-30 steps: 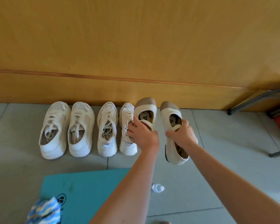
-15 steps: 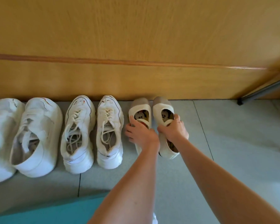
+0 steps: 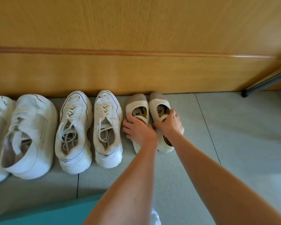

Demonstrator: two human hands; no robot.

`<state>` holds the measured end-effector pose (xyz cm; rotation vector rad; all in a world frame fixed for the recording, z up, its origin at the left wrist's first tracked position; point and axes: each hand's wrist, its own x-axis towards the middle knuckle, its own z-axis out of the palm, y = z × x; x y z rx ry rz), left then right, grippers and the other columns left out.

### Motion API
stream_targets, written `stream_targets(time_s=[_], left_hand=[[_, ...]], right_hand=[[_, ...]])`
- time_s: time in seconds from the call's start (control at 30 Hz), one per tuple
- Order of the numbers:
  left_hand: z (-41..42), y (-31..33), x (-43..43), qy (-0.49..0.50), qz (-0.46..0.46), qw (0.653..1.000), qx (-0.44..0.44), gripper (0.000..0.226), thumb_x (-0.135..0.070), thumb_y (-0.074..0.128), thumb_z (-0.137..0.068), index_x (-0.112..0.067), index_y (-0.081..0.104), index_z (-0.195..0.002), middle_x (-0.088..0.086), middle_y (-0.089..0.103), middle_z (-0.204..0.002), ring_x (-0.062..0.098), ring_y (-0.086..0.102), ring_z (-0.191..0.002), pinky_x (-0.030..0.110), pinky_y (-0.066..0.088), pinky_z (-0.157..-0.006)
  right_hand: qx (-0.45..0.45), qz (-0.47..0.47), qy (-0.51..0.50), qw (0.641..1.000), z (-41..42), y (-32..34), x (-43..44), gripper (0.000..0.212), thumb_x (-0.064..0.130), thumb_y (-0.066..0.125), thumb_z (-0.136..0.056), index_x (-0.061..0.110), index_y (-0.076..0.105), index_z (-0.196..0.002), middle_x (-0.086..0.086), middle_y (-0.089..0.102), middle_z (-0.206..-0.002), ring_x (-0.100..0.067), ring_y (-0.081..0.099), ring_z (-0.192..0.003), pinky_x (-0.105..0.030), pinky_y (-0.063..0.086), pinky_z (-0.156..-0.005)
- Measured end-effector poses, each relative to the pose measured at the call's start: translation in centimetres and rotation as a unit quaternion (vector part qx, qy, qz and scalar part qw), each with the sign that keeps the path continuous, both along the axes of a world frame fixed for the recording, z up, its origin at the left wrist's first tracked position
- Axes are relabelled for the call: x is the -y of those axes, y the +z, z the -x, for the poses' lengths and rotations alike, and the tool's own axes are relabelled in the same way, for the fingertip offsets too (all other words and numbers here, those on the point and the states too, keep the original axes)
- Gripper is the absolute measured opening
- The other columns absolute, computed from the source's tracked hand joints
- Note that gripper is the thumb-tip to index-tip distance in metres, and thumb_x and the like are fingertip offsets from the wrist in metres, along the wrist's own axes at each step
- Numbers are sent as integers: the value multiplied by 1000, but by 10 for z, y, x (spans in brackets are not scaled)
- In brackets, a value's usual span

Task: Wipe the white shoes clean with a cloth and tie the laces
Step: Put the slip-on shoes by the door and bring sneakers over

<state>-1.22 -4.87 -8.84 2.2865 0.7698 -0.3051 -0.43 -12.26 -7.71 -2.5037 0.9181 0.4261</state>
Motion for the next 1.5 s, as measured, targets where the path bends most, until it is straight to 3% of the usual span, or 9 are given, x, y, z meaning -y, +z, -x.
stream_targets(time_s=[0.4,0.5,0.63,0.77,0.9,1.0,1.13,1.27,1.5], left_hand=[[-3,4,-6,-28,-15,999,39,96,-32,78,-72,-11,18,-144,12,24,-144,31,28,-129,40,27,-107],[4,16,0,-54,18,993,105,82,-24,73,-77,-8,26,-142,13,23,-146,31,25,-132,40,26,-108],[9,48,-18,-73,40,957,280,50,-3,62,-78,-9,50,-126,11,40,-136,29,36,-123,35,32,-101],[-1,75,-93,-27,-9,943,331,47,-3,65,-75,-7,54,-121,14,48,-129,31,41,-121,30,26,-101],[-11,69,-180,-29,-94,968,229,60,-19,71,-72,-2,49,-125,21,43,-133,37,38,-122,36,26,-100],[-3,59,-217,-25,-47,996,70,79,-33,73,-75,-5,34,-138,19,28,-144,36,29,-129,42,30,-103],[3,57,-228,-29,-29,999,3,92,-52,68,-74,-6,26,-142,18,33,-142,35,36,-128,42,35,-100],[-3,54,-221,-19,41,998,-33,95,-46,71,-73,-7,21,-144,17,37,-140,35,43,-124,40,41,-94],[-8,49,-214,10,33,999,-19,84,-34,75,-73,-10,29,-139,16,45,-132,37,49,-117,44,44,-91]], right_hand=[[-5,-52,-1,999,6,10,3,93,48,68,-76,11,18,-145,-13,33,-140,-32,31,-131,-47,35,-105],[59,-59,-1,996,12,22,7,84,41,64,-81,12,20,-146,-12,31,-144,-29,25,-134,-44,28,-108],[163,-75,-4,984,21,46,-9,63,30,55,-89,14,30,-144,-7,34,-144,-23,23,-132,-37,25,-107],[166,-115,42,979,19,67,-58,59,33,53,-89,16,32,-142,-5,34,-144,-22,27,-133,-39,28,-110],[106,-159,120,974,10,79,-126,78,48,55,-85,14,20,-146,-6,25,-148,-27,33,-133,-45,36,-105],[24,-165,135,977,9,71,-165,97,56,59,-81,12,5,-149,-11,15,-152,-30,26,-137,-44,35,-107],[-44,-120,89,988,6,53,-186,112,56,67,-76,11,-6,-148,-14,12,-153,-34,27,-137,-45,38,-101],[-25,-82,62,994,4,45,-190,104,49,73,-73,14,6,-145,-12,31,-141,-33,44,-125,-43,45,-92],[8,-48,49,998,3,41,-189,73,40,68,-78,15,27,-133,-10,47,-128,-32,53,-113,-38,45,-85]])
